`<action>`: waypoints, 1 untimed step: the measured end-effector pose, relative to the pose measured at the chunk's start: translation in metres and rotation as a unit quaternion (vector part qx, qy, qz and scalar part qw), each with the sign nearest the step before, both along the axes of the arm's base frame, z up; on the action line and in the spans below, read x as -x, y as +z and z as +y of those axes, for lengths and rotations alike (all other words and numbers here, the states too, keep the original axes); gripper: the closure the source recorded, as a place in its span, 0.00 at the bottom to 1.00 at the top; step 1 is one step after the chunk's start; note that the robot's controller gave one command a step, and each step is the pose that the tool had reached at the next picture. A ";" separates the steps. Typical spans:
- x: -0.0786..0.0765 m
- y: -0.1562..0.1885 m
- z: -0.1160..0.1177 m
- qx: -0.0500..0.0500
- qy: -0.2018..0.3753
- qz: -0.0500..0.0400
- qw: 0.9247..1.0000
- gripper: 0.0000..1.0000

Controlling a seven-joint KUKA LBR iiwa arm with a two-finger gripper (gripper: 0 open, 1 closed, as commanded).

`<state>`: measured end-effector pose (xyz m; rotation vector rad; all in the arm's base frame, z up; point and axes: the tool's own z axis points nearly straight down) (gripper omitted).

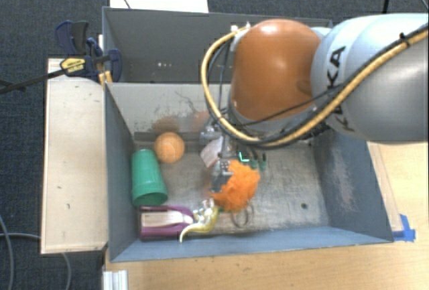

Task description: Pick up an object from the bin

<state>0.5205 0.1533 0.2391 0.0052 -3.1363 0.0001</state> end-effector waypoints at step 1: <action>-0.002 0.004 -0.001 -0.001 -0.002 -0.004 1.000 0.00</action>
Offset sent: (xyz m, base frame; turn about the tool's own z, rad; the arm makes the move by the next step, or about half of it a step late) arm -0.0131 -0.1017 -0.0791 -0.0897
